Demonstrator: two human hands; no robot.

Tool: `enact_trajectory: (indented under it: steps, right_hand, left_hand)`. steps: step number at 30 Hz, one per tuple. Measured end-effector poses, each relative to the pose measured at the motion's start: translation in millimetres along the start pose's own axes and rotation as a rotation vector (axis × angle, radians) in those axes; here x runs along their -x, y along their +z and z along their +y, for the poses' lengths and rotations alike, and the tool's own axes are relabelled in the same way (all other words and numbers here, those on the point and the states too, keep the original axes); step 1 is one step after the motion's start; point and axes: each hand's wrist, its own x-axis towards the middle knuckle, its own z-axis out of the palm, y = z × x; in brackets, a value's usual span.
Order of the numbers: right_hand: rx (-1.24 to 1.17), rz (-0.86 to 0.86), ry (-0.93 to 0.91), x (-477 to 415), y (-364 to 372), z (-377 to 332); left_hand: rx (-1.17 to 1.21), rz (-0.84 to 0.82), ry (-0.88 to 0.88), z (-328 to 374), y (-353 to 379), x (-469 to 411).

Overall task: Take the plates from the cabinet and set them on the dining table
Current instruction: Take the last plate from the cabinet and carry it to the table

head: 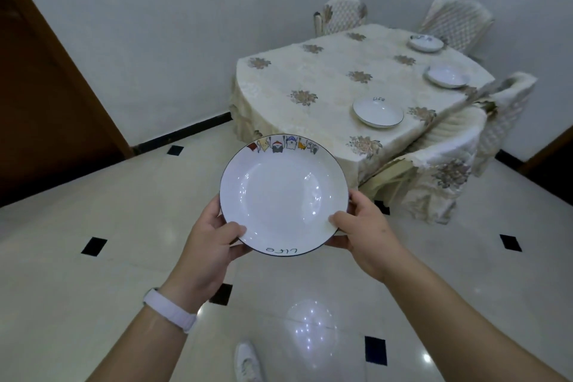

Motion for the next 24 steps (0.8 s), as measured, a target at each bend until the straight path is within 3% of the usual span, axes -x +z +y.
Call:
enact_trajectory:
  steps: [9, 24]
  right_hand:
    - [-0.001, -0.013, -0.055, -86.3, 90.6, -38.7]
    - [-0.043, -0.034, 0.007, -303.0, 116.4, -68.6]
  left_hand:
    - [0.031, -0.016, -0.006, 61.2, -70.1, -98.5]
    - [-0.041, 0.062, -0.058, 100.7, -72.7, -302.2]
